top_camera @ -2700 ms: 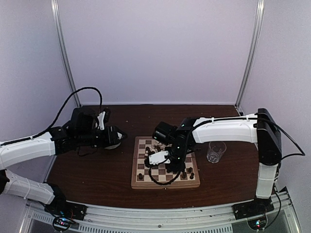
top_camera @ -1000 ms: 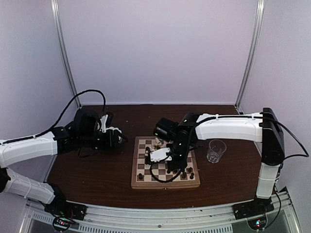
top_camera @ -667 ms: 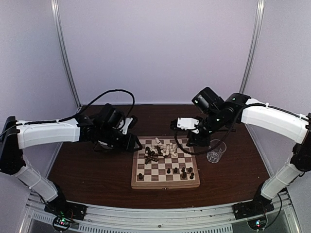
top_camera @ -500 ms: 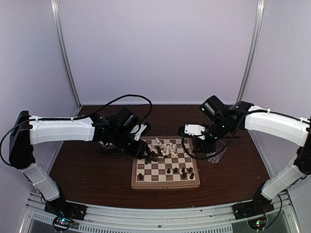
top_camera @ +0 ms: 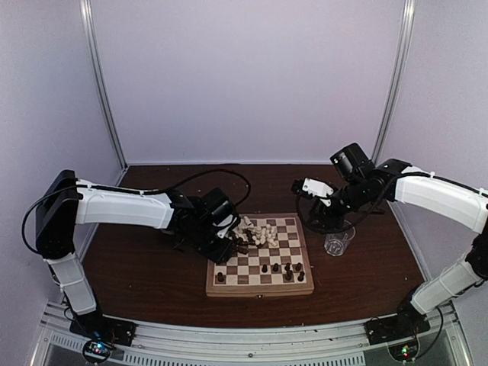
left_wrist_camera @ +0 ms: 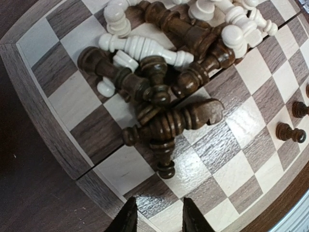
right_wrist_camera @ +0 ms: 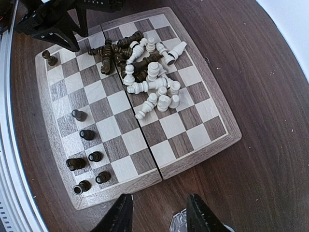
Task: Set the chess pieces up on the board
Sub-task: Pick up the pawn from the chessboard.
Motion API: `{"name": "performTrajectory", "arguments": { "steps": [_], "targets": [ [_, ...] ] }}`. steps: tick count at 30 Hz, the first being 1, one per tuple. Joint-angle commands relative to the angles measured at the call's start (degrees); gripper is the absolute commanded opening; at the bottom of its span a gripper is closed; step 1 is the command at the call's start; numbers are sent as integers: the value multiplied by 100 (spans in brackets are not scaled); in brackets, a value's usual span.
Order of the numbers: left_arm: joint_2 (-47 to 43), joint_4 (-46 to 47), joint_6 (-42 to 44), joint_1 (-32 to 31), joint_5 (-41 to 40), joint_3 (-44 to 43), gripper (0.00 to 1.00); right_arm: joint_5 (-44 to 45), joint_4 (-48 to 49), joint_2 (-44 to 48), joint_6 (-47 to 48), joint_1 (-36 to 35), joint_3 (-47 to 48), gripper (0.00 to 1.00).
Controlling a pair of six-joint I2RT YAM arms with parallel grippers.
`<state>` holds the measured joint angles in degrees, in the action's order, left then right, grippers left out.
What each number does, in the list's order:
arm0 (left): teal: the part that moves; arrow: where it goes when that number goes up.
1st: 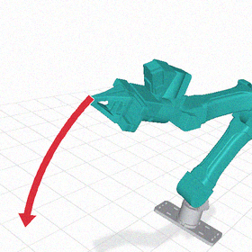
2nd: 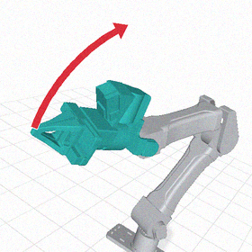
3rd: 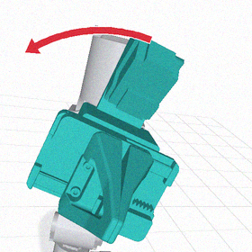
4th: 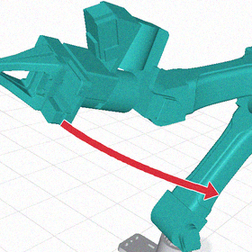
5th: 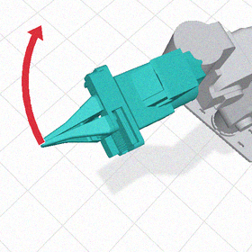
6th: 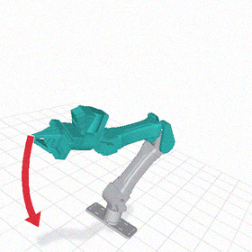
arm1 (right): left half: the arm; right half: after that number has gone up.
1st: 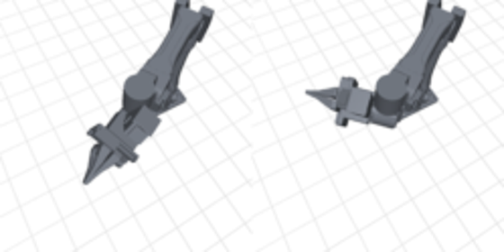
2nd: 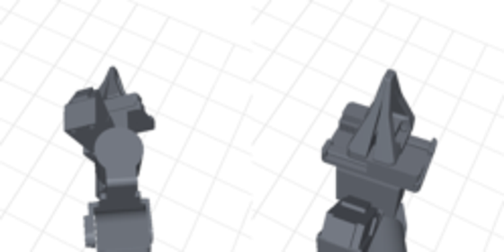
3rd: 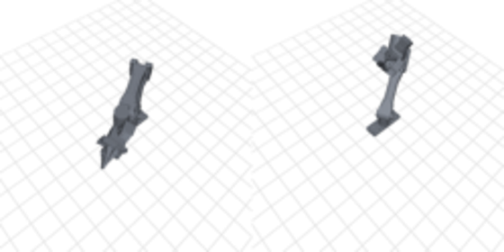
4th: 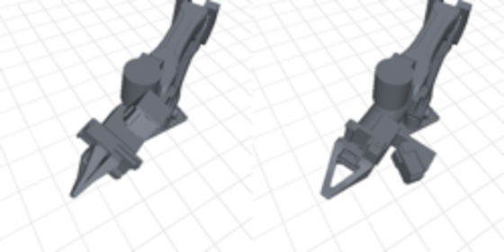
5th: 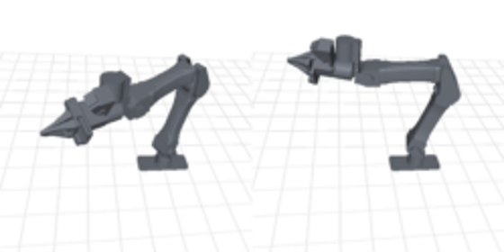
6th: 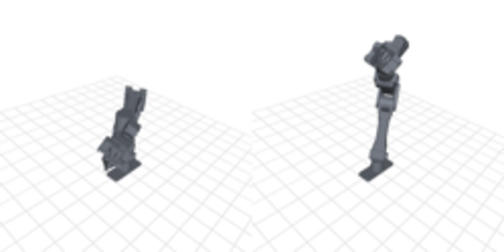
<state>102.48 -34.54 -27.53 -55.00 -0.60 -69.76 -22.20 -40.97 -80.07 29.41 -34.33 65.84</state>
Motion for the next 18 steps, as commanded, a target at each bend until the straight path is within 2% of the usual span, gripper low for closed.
{"name": "performTrajectory", "arguments": {
  "steps": [1,13,18],
  "targets": [
    [106,217,137,17,-74,-143,33,-157,155,98,-76,-1,-59,40],
    [409,624,172,26,-33,-182,32,-226,99,-42,-67,-3,6,40],
    [449,702,184,28,-207,-157,29,-261,81,-78,-50,-3,10,41]
  ]
}}
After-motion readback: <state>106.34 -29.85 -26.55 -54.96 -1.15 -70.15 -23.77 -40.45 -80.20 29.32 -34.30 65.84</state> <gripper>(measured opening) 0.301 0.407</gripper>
